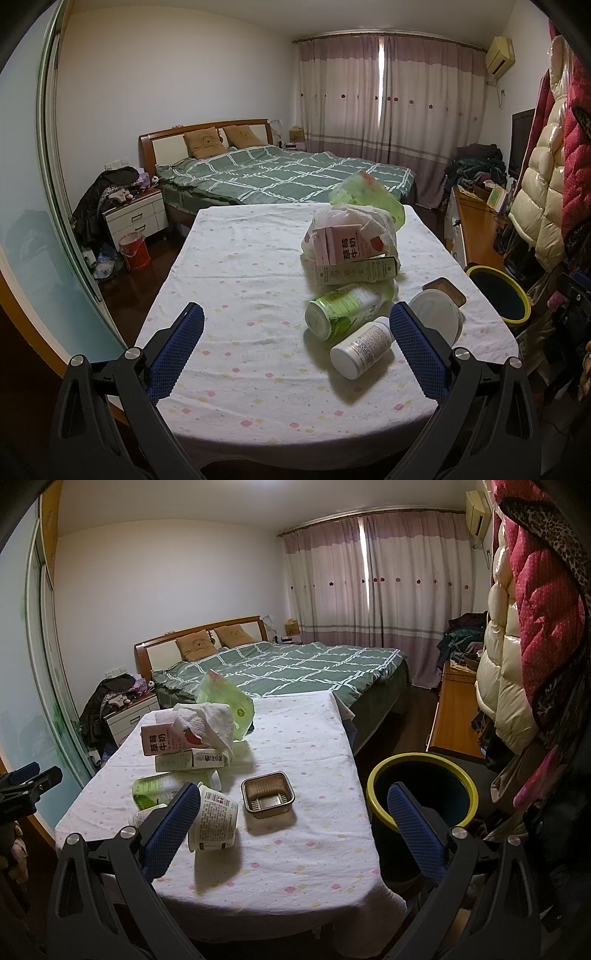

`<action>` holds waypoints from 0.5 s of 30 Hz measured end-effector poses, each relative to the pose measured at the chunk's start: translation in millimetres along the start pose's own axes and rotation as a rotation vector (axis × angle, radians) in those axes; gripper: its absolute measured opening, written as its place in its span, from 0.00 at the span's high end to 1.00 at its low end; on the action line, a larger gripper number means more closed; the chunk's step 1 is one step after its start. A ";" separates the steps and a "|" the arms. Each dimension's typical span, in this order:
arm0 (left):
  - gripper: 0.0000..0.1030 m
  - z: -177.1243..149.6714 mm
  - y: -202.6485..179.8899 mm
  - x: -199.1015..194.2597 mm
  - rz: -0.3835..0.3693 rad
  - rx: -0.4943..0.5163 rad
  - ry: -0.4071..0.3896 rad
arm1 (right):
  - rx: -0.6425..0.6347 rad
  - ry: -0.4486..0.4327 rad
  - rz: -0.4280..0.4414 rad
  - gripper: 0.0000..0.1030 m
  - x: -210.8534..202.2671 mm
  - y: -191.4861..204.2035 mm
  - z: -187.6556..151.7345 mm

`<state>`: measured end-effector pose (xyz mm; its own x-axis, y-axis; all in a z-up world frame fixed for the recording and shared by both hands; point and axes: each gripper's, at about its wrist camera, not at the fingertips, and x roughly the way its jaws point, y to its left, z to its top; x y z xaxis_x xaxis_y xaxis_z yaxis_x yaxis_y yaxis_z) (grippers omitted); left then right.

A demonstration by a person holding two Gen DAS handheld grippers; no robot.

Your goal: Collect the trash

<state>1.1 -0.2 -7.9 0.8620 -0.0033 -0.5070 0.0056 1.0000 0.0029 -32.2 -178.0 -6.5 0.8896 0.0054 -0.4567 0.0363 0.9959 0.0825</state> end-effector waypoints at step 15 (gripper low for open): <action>0.04 3.1 -0.5 -2.2 0.005 0.007 0.001 | 0.004 0.004 0.000 0.06 1.3 -0.6 0.0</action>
<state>0.8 -0.7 -4.2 0.8617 0.0014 -0.5074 0.0050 0.9999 0.0113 -31.1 -178.6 -7.2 0.8876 0.0055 -0.4607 0.0386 0.9955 0.0863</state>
